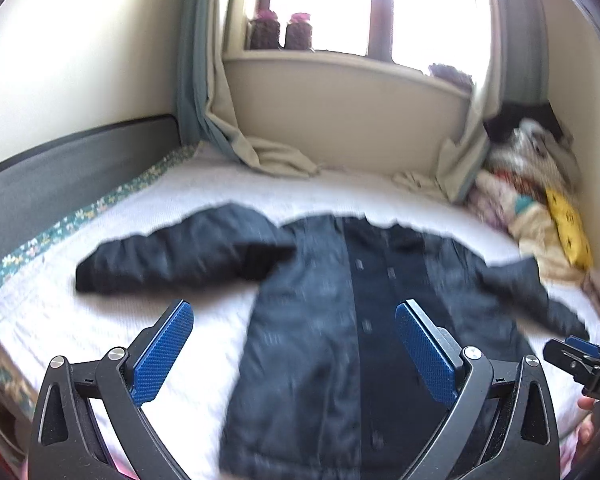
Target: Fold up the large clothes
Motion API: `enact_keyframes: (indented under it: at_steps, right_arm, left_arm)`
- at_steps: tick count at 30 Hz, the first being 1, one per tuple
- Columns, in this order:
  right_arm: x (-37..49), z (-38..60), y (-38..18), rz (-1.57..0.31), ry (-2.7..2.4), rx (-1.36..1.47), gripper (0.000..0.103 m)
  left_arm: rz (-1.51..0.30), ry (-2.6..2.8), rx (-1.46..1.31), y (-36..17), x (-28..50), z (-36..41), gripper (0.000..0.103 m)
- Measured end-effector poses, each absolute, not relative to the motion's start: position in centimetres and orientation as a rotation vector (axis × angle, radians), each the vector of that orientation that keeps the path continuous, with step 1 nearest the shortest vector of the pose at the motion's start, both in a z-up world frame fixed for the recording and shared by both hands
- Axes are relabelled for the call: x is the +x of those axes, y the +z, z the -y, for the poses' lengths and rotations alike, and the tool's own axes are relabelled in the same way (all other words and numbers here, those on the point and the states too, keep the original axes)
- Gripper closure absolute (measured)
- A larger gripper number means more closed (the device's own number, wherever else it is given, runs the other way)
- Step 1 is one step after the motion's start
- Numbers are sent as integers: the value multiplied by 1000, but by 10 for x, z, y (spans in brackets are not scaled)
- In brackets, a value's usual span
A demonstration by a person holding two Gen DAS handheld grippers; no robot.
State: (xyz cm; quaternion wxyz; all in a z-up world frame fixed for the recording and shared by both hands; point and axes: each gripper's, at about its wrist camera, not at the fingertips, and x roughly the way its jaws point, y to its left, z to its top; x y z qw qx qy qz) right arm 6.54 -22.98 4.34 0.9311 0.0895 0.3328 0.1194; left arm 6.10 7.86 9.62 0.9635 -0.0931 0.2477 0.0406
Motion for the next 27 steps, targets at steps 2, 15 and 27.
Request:
enact_keyframes:
  at_steps: [2, 15, 27]
  right_arm:
    - [80, 226, 61, -645, 232, 111, 0]
    - [181, 203, 94, -507, 258, -85, 0]
    - [239, 226, 40, -657, 198, -59, 0]
  left_arm:
    - [-476, 90, -163, 111, 75, -84, 1]
    - [-514, 211, -121, 129, 164, -132, 1]
    - [-698, 331, -491, 68, 190, -241, 1]
